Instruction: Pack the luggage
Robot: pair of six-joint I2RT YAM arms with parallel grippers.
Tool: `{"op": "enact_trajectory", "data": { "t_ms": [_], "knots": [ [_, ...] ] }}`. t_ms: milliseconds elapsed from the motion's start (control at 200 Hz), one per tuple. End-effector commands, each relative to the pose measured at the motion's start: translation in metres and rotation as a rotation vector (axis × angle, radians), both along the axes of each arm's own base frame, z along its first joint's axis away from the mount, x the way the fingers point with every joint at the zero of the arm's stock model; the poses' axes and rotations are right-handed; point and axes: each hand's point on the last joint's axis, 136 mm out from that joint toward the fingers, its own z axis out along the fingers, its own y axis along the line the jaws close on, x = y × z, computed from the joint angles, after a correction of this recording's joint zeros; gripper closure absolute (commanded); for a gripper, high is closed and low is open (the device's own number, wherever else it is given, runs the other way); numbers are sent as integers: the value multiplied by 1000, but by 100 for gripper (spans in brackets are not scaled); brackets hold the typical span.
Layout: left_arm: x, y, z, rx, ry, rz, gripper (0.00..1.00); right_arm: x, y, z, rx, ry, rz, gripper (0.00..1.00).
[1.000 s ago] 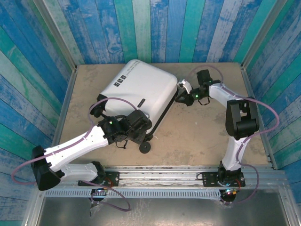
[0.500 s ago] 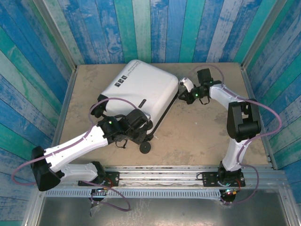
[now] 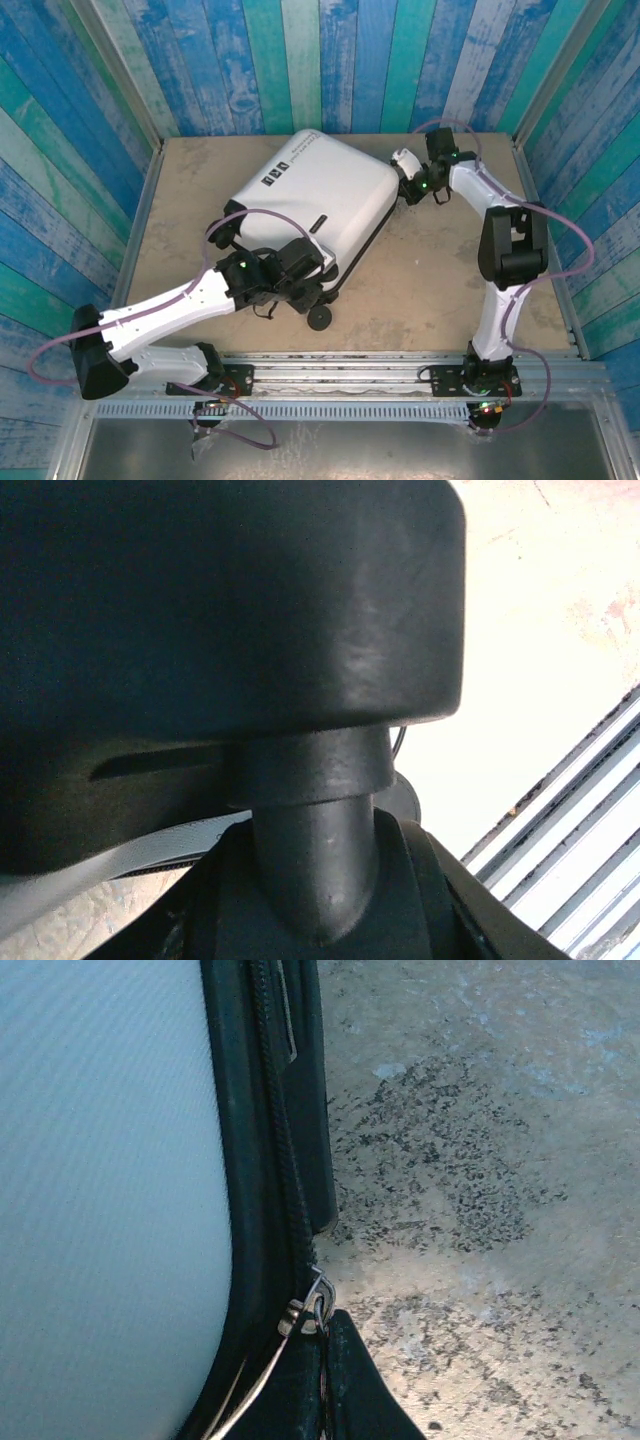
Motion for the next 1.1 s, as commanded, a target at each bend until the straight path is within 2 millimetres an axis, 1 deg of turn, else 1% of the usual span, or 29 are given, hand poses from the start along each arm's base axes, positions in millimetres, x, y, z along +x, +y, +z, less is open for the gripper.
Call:
{"op": "enact_trajectory", "data": {
  "t_ms": [0, 70, 125, 185, 280, 376, 456, 586, 741, 811, 821, 836, 871, 886, 906, 921, 946, 961, 991, 997, 1002, 1032, 1047, 1057, 1067, 1097],
  "knots": [
    [-36, -26, 11, -24, 11, -324, 100, 46, -36, 9, -122, -150, -32, 100],
    [-41, -29, 13, -25, -12, -376, 100, 52, -36, 6, -124, -160, -1, 100],
    [-44, -29, 16, -32, -26, -409, 100, 56, -33, 7, -89, -164, 23, 100],
    [-44, -28, 18, -31, -48, -427, 100, 62, -30, 10, -45, -171, 42, 100],
    [-43, -26, 17, -8, -72, -461, 100, 65, -20, 11, 37, -167, 87, 100],
    [-42, -27, 10, 24, -83, -504, 100, 70, -10, 9, 75, -170, 119, 100],
    [-41, -30, 6, 35, -95, -537, 100, 73, -5, 5, 74, -168, 136, 100],
    [-39, -35, 0, 60, -113, -583, 100, 77, 11, 3, 85, -167, 162, 100],
    [-34, -41, -6, 84, -130, -614, 100, 81, 36, 7, 121, -162, 167, 100],
    [-33, -42, -6, 84, -140, -619, 100, 84, 44, 9, 140, -150, 148, 100],
    [-33, -42, -6, 84, -144, -617, 100, 85, 45, 9, 143, -148, 146, 100],
    [-31, -43, -13, 105, -134, -615, 100, 85, 46, 10, 147, -145, 141, 100],
    [-24, -42, -14, 123, -156, -593, 100, 87, 49, 12, 160, -139, 126, 98],
    [-20, -42, -13, 130, -174, -573, 99, 87, 49, 13, 163, -137, 121, 96],
    [-12, -41, -12, 144, -199, -538, 87, 88, 48, 14, 169, -132, 108, 91],
    [-7, -40, -10, 152, -218, -511, 76, 89, 48, 14, 173, -128, 97, 86],
    [0, -39, -5, 153, -249, -467, 53, 91, 47, 16, 176, -122, 68, 77],
    [5, -37, -3, 158, -264, -440, 44, 93, 46, 16, 176, -116, 51, 72],
    [14, -32, 3, 172, -297, -377, 36, 95, 44, 20, 177, -111, 21, 62],
    [15, -32, 4, 172, -301, -367, 35, 96, 43, 20, 176, -107, 10, 59],
    [17, -31, 5, 173, -306, -357, 34, 96, 43, 20, 176, -107, 10, 59],
    [23, -29, 10, 170, -328, -304, 30, 97, 40, 23, 173, -101, -17, 52],
    [26, -28, 12, 169, -335, -277, 27, 98, 37, 24, 170, -98, -32, 50],
    [26, -26, 20, 149, -349, -262, 25, 99, 36, 26, 169, -96, -43, 49],
    [27, -25, 24, 140, -357, -251, 24, 100, 34, 27, 167, -95, -53, 49],
    [29, -22, 30, 124, -372, -218, 20, 103, 30, 31, 167, -94, -83, 48]
  ]
}}
